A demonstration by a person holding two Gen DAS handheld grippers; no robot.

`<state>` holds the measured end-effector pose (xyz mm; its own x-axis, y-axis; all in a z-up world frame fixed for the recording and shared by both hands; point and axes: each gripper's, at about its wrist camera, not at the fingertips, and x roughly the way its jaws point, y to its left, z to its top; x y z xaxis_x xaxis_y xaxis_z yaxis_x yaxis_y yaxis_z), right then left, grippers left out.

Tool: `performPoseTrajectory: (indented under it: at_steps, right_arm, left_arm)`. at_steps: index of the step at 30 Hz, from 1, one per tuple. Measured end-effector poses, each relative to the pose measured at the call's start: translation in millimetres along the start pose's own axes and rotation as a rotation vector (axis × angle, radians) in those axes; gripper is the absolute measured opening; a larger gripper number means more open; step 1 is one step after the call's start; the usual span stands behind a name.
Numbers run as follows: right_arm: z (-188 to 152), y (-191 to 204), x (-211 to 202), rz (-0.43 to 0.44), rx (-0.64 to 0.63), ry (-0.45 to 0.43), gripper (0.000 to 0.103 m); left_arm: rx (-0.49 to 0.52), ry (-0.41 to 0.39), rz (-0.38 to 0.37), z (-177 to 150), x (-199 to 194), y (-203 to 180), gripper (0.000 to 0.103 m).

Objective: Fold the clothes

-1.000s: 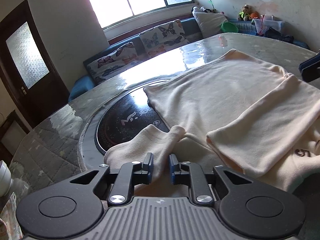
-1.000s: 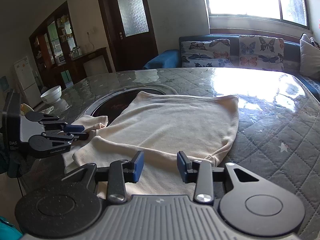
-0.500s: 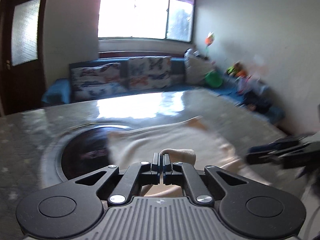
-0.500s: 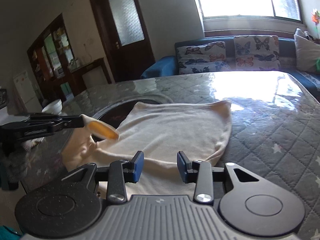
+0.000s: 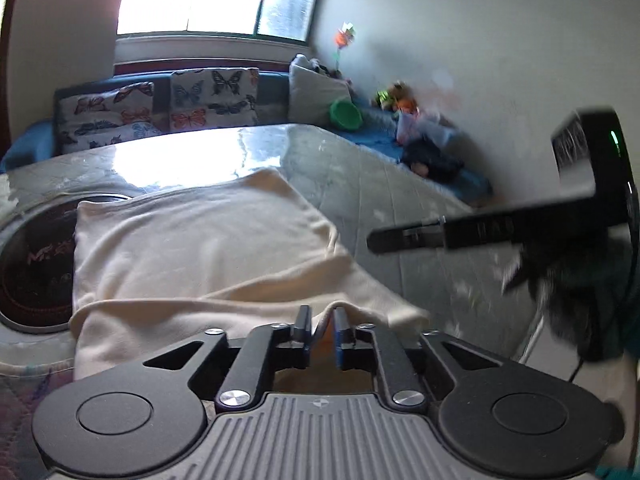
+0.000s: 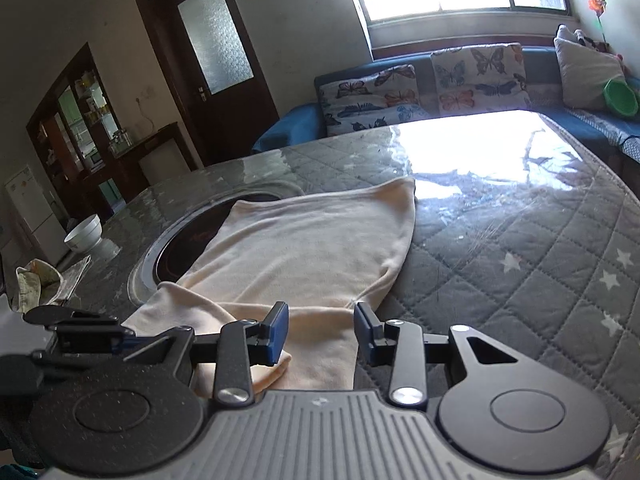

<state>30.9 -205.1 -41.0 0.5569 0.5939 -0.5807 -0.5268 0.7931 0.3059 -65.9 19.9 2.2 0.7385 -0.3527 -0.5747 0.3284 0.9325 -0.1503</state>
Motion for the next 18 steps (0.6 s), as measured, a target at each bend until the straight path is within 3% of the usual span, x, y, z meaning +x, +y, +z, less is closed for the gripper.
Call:
performPoseTrajectory:
  at_steps: [5,13,14,18]
  right_arm:
    - [-6,8,12,0.027,-0.019,0.059,0.036]
    - [-16,23,34,0.059,-0.057,0.14,0.034]
    - [-17,25,37,0.06,-0.069,0.148,0.033]
    - [-19,34,41,0.054,-0.123,0.167,0.01]
  left_arm:
    - [0.012,-0.006,0.057,-11,-21,18,0.025]
    - [-0.045,-0.005,0.214,-22,-45,63,0.026]
    - [-0.051,-0.002,0.226,-23,-46,68,0.026]
    - [-0.043,0.011,0.231,-29,-44,72,0.026]
